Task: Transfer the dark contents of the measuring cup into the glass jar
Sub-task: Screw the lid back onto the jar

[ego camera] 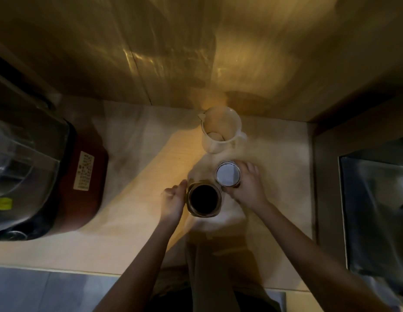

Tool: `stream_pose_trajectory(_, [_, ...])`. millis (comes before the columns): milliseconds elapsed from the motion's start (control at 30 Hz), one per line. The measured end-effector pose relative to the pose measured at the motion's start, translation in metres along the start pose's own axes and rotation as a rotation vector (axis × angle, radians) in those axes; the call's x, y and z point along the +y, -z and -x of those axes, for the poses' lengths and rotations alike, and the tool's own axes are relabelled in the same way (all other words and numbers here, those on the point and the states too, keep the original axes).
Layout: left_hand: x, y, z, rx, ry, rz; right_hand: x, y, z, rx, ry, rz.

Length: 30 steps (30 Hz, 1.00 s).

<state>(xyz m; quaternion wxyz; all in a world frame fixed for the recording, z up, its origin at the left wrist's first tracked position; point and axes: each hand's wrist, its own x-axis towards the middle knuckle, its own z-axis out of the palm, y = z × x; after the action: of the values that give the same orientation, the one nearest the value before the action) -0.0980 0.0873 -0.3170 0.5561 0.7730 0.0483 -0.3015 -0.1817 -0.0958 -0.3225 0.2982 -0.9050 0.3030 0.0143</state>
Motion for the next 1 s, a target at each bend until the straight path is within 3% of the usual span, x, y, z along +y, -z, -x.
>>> stream_pose_trajectory(167, [0.002,0.005,0.002,-0.031,-0.055,-0.096,-0.011,0.041,0.021,-0.028,0.115,-0.063])
stream_pose_trajectory(367, [0.008,0.018,0.014,-0.071,-0.283,-0.185,-0.032,0.079,0.040,-0.171,0.282,0.174])
stream_pose_trajectory(467, [0.012,0.031,0.021,-0.207,-0.371,-0.257,-0.046,0.091,0.046,-0.199,0.322,0.184])
stream_pose_trajectory(667, [0.006,0.039,0.017,-0.403,-0.543,-0.648,-0.070,0.101,0.049,-0.257,0.378,0.040])
stream_pose_trajectory(867, [0.004,0.040,0.016,-0.448,-0.512,-0.507,-0.108,0.094,0.053,-0.371,0.398,0.020])
stream_pose_trajectory(1000, [0.004,0.039,0.016,-0.432,-0.495,-0.450,-0.124,0.071,0.051,-0.386,0.451,0.332])
